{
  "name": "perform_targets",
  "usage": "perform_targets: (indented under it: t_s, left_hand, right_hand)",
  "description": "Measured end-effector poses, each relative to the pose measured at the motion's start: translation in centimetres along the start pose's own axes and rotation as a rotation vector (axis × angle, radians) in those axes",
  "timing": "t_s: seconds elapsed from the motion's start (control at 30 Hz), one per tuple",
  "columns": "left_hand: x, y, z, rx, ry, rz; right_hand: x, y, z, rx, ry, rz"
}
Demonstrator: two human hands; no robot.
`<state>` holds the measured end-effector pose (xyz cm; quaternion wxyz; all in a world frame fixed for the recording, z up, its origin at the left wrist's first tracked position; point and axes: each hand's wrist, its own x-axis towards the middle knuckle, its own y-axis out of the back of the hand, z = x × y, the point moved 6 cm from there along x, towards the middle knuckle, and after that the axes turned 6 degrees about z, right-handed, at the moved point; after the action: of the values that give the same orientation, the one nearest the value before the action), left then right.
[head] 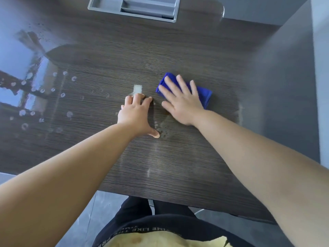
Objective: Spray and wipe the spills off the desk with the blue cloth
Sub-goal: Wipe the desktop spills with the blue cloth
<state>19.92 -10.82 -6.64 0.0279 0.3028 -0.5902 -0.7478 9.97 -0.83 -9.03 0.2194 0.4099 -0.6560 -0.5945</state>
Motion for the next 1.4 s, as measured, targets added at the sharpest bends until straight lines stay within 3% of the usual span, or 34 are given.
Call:
perform_targets:
  t_s: [0.07,0.13,0.27,0.33,0.47,0.5,0.6,0.7,0.77,0.83,0.9,0.93,1.0,1.1,1.17,1.27,1.33,1.4]
  left_hand:
    - [-0.1,0.0,-0.1,-0.021,0.003,0.018]
    - [-0.3,0.0,-0.2,-0.037,-0.003,0.028]
    - [-0.8,-0.2,-0.7,-0.152,-0.017,0.047]
    - [-0.9,-0.2,-1.3,-0.260,-0.030,0.102]
    - [-2.1,-0.4,-3.3,-0.297,-0.041,0.183]
    - [-2.6,-0.5,-3.7,-0.269,-0.037,0.184]
    - [-3.9,-1.0,-4.3,-0.155,-0.036,0.174]
    - [-4.8,-1.4,-4.7,-0.114,-0.035,0.186]
    - [-5.3,-1.8,-4.9,-0.149,-0.030,0.200]
    - [-5.8,-2.0,-5.2,-0.168,-0.034,0.219]
    - [-6.3,-2.2,-5.4,-0.158,-0.044,0.214]
    - [-6.4,-2.2,-5.4,-0.150,-0.053,0.207]
    - [-6.7,-2.3,-5.6,-0.124,-0.070,0.190]
    - [-6.9,-2.4,-5.8,-0.077,-0.085,0.167]
    - [-7.0,-2.4,-5.9,-0.057,-0.098,0.148]
    - [-7.1,-2.4,-6.2,-0.078,-0.115,0.126]
    - [-7.0,-2.2,-6.4,-0.095,-0.129,0.102]
    - [-6.9,-2.0,-6.8,-0.090,-0.145,0.078]
  right_hand:
    - [-1.8,-0.1,-0.2,-0.033,0.206,-0.042]
    - [-1.8,0.3,1.8,-0.027,0.226,-0.066]
    - [-0.7,0.4,3.6,0.014,-0.173,0.000]
    - [-1.5,0.0,0.9,0.031,-0.222,0.014]
    - [-5.9,-1.4,-3.2,-0.062,0.193,-0.061]
    - [-6.2,-1.3,-2.4,-0.076,0.226,-0.064]
    - [-5.4,-1.1,1.0,-0.045,-0.042,-0.024]
    - [-5.2,-1.6,-0.6,0.016,-0.289,0.015]
    - [-6.3,-2.4,-3.9,0.000,-0.195,-0.007]
    - [-8.3,-3.2,-6.6,-0.033,0.058,-0.058]
    - [-9.9,-3.2,-6.5,-0.042,0.260,-0.079]
    - [-10.0,-3.1,-5.5,-0.047,0.277,-0.085]
    - [-9.5,-2.8,-2.8,-0.056,0.103,-0.051]
    - [-8.9,-2.6,-2.0,-0.007,-0.345,0.033]
    - [-9.0,-3.1,-5.1,0.014,-0.434,0.036]
    - [-10.3,-4.3,-10.1,-0.055,-0.084,-0.039]
    - [-10.6,-3.7,-9.4,-0.085,0.117,-0.059]
    - [-9.4,-3.3,-6.8,-0.092,0.039,-0.062]
